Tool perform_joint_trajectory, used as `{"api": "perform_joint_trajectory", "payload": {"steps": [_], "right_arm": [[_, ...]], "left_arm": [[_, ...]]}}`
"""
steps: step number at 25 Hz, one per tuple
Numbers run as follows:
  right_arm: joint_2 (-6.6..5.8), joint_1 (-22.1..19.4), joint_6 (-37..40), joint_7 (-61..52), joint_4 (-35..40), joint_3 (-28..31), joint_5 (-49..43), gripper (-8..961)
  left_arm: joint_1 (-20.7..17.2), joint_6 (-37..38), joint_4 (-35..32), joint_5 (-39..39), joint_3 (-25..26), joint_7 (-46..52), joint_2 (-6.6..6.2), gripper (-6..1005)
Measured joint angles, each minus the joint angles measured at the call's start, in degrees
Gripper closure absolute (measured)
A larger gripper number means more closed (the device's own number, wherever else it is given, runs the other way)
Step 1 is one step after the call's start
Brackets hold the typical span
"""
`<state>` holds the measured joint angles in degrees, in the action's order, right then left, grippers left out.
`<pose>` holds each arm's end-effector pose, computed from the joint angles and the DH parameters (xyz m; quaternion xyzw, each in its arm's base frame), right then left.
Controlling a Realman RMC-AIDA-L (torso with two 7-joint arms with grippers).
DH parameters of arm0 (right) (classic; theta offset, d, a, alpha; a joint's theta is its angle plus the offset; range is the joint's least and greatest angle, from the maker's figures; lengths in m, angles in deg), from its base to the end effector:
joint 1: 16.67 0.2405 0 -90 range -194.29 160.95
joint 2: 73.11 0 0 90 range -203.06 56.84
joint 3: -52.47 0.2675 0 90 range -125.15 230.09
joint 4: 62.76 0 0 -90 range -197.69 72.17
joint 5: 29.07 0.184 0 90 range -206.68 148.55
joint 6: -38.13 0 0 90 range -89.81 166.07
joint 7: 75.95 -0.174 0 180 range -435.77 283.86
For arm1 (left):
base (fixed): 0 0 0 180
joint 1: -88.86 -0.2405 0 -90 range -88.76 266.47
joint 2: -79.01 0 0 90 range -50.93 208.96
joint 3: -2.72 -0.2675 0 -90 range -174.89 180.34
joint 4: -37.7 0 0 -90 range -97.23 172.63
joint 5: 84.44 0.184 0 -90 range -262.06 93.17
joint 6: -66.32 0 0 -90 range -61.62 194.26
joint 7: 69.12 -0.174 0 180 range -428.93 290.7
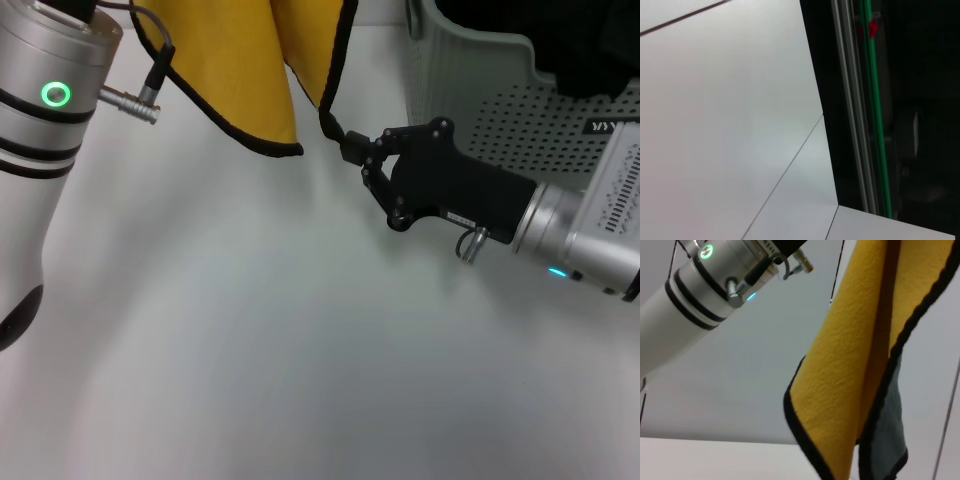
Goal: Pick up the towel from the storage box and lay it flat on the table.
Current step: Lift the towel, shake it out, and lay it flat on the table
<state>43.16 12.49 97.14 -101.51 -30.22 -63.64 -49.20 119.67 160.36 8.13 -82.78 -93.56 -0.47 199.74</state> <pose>0.1631 0.3379 -0.0926 -0.8984 -0.0214 0.3377 0.2799 -0.1114 0.3385 0.0448 -0.6125 -0.1869 -0.7583 0.1221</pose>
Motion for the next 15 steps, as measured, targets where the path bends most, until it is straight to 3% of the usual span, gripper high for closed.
{"api": "perform_joint_trajectory", "payload": {"steps": [6,11,15], "right_arm": [[-0.23,-0.75,2.24,1.08,1.17,2.30,1.99,940],[-0.92,-2.33,8.34,1.10,4.74,7.44,0.45,945],[-1.12,-3.58,9.48,0.65,10.89,13.09,-4.12,945]], "left_arm": [[-0.82,-0.77,4.97,0.04,1.34,1.11,-0.66,974],[-2.74,-0.62,12.90,0.22,4.73,2.69,-0.70,973],[-5.41,-0.52,14.93,1.20,4.40,2.34,-0.74,973]]}}
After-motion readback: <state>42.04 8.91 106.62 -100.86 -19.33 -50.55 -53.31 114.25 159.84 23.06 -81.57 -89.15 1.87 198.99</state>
